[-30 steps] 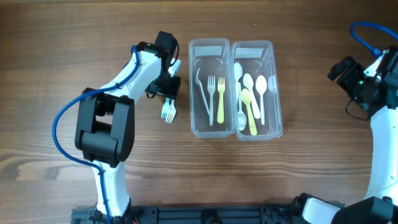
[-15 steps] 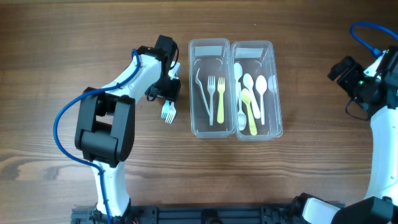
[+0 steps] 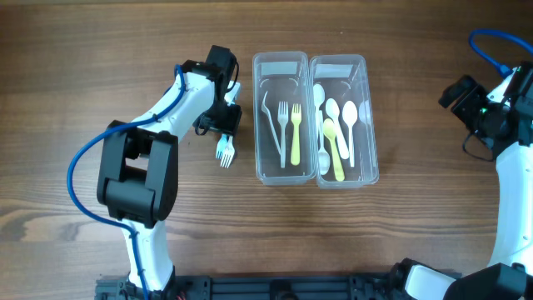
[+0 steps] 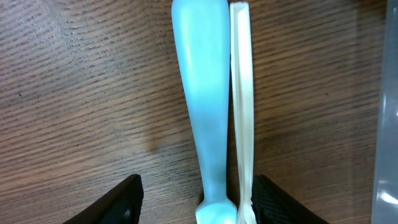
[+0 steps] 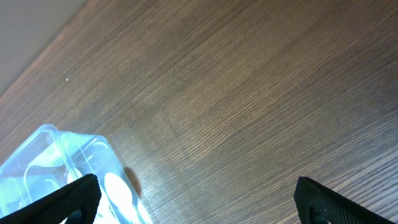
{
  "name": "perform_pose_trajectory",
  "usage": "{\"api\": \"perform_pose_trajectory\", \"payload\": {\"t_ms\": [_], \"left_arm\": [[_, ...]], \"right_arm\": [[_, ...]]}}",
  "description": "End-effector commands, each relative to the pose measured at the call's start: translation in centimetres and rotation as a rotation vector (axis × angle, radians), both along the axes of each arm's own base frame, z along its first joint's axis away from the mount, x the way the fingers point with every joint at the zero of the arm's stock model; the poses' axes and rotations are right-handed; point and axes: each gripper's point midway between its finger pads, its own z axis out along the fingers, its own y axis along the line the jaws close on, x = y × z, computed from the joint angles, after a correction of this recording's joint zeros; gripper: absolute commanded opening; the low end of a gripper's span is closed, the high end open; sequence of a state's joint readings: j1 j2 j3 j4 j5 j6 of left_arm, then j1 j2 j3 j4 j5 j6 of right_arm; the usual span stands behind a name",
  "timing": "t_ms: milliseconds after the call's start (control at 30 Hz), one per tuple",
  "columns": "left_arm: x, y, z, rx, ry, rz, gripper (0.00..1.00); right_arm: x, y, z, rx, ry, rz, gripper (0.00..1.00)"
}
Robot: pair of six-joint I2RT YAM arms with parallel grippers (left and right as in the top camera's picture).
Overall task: Pack container
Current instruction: 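Grasp the light-blue and white forks together with the left gripper, then carry the two forks into the left container and release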
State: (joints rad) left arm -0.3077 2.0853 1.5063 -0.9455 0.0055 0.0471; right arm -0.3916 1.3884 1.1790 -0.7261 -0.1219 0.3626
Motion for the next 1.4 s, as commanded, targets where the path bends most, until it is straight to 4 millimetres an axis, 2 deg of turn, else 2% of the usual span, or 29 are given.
{"api": "perform_pose_trajectory", "payload": {"t_ms": [0, 300, 500, 633, 833, 1067, 1100, 1167, 1233, 1367], "left_arm": [[1.0, -0.3, 1.5, -0.021, -0.051, 0.005, 0.59], [1.7, 1.3, 1.5, -0.003, -0.067, 0.047, 0.60], [1.8, 1.3, 1.4, -0.003, -0.067, 0.047, 0.60], [1.5, 1.4, 0.5, 0.003, -0.048, 0.048, 0.60], [0.3, 1.7, -2.1, 0.019, 0.020, 0.047, 0.61], [0.3, 1.7, -2.4, 0.021, 0.024, 0.047, 0.60], [0.3, 1.7, -2.4, 0.021, 0.024, 0.047, 0.52], [0.3, 1.7, -2.4, 0.021, 0.025, 0.048, 0.29], [0.1, 1.7, -2.4, 0.023, 0.031, 0.047, 0.17], [-0.3, 1.8, -2.3, 0.028, 0.049, 0.048, 0.04]], "right_arm": [[0.1, -0.3, -0.1, -0.008, 0.008, -0.015, 1.00], [0.1, -0.3, -0.2, -0.008, 0.009, -0.015, 1.00], [0.1, -0.3, -0.1, -0.008, 0.008, -0.015, 1.00], [0.1, -0.3, -0.2, -0.008, 0.009, -0.015, 1.00], [0.1, -0.3, -0.1, -0.008, 0.008, -0.015, 1.00], [0.1, -0.3, -0.2, -0.008, 0.008, -0.015, 1.00], [0.1, -0.3, -0.2, -0.008, 0.008, -0.015, 1.00], [0.1, -0.3, -0.1, -0.008, 0.008, -0.015, 1.00], [0.1, -0.3, -0.2, -0.008, 0.008, -0.015, 1.00], [0.1, -0.3, -0.2, -0.008, 0.008, -0.015, 1.00]]}}
